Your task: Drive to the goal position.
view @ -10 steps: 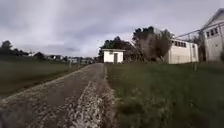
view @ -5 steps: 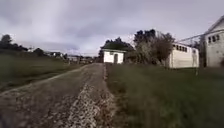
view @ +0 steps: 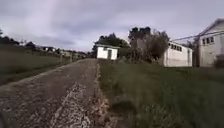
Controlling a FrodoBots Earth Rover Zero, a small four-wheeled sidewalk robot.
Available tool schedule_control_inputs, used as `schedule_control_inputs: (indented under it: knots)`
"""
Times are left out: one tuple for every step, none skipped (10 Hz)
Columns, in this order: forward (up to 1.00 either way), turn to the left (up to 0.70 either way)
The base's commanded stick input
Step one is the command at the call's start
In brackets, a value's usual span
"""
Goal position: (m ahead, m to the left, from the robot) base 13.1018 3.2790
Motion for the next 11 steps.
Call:
schedule_control_inputs:
  knots:
    - [0.7, 0.0]
    - [0.7, 0.0]
    - [0.7, 0.0]
    - [0.7, 0.0]
    - [0.7, 0.0]
    - [0.7, 0.0]
    - [0.7, 0.0]
    - [0.7, 0.0]
    - [0.7, 0.0]
    - [0.7, 0.0]
    - [0.7, 0.0]
